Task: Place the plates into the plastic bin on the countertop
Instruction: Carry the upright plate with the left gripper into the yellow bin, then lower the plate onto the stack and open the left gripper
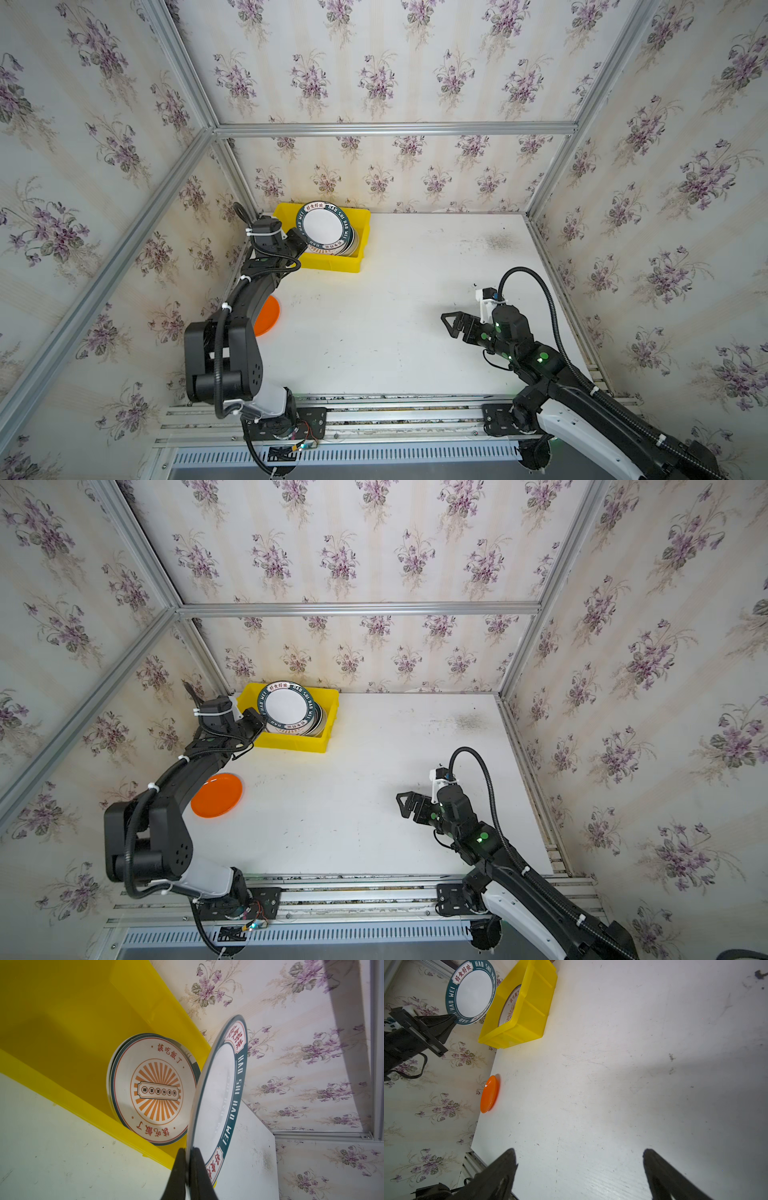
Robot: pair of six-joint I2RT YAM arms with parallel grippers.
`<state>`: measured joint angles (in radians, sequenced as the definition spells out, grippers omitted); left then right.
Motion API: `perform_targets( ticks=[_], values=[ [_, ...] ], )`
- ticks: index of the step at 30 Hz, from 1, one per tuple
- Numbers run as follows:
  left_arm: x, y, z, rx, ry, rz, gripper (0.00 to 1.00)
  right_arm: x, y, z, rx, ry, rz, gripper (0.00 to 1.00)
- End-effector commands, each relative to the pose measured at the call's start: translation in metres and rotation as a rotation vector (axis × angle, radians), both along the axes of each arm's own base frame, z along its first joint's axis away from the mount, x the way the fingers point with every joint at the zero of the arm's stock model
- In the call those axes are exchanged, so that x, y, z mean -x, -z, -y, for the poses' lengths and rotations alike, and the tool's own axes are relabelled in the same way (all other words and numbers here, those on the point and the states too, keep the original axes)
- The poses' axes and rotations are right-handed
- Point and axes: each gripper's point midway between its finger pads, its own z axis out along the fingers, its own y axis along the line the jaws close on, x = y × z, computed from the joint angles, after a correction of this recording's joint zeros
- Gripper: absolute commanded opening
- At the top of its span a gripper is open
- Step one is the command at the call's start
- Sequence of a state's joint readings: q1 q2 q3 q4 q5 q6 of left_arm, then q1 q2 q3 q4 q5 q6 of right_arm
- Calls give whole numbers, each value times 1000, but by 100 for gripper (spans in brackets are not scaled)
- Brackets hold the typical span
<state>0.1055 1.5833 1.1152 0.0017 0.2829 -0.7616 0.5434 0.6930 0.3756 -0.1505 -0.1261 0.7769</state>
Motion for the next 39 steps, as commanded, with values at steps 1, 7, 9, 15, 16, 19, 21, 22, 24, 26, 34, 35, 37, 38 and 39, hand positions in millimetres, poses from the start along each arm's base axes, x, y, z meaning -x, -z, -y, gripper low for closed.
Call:
perform_targets(
  ticks=[1,7,9,15,16,19,21,22,24,26,34,35,37,38,39],
  values=[
    [-23,-9,0,39,24,51,0,-2,-7,0,13,-5,20,97],
    [-50,8,-10,60,13,17,0,-3,-8,0,17,0,10,97],
    [-54,18,-11,57,12,-9,0,-3,-7,1,21,6,8,97],
    [-55,39,-11,62,19,-54,0,-4,-6,1,23,13,4,97],
    [-54,42,-11,61,23,-59,0,-5,-5,2,25,15,2,97],
    [-53,43,-11,51,24,-62,3,-6,-3,0,27,12,-6,97],
    [-51,42,-13,42,19,-69,44,-7,-3,-1,27,9,-9,97],
    [-51,41,-13,39,18,-69,92,-7,-2,-1,27,8,-12,97],
    [-49,33,-12,34,25,-49,100,-8,-2,-2,26,9,-14,97],
    [-47,22,-9,32,30,-19,100,-9,-2,-3,24,8,-13,97],
    [-23,-19,-10,-15,10,61,100,-14,-4,-8,7,7,-9,97],
    [-17,-24,-8,-24,15,72,100,-15,-2,-8,8,8,-14,97],
    [-5,-33,-7,-49,13,98,100,-15,0,-8,8,8,-22,97],
    [4,-38,-6,-76,10,112,100,-14,0,-9,5,5,-24,97],
    [12,-42,-5,-106,6,125,100,-14,0,-10,3,2,-27,97]
  ],
)
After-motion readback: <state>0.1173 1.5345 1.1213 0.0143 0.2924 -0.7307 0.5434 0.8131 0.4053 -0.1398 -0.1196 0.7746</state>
